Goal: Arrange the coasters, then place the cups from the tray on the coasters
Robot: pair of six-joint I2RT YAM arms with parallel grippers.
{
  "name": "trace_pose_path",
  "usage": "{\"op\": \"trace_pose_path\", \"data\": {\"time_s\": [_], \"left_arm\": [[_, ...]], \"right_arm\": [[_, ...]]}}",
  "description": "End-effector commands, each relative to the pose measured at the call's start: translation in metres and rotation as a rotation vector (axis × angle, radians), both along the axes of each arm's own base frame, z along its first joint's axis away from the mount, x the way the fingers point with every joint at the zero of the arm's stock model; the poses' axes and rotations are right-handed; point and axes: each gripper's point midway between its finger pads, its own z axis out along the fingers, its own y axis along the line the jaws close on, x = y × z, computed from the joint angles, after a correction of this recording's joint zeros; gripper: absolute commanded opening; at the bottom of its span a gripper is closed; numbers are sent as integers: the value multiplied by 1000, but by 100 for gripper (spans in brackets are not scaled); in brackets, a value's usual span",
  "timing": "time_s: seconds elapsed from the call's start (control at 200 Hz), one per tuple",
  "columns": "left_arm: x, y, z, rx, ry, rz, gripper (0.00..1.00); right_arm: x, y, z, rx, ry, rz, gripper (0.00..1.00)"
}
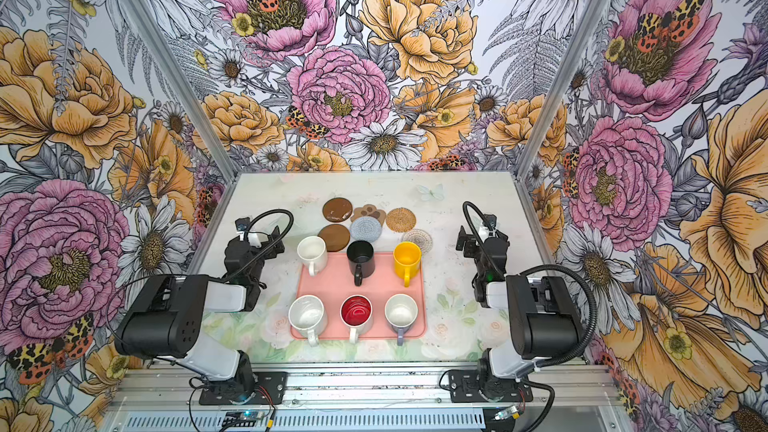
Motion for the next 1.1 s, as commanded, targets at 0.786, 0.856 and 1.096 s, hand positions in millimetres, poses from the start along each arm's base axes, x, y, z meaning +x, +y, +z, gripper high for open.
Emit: {"op": "trace_pose_path", "data": {"time_s": [0.786, 0.856, 1.096], "left_arm": [[4, -1, 12, 17, -30, -1, 99], [4, -1, 12, 17, -31, -1, 99], [4, -1, 12, 17, -31, 0, 99]], "right_arm": [[0, -1, 1, 16, -12, -5, 100], [0, -1, 1, 17, -13, -5, 100], [0, -1, 2, 16, -15, -6, 99]]}}
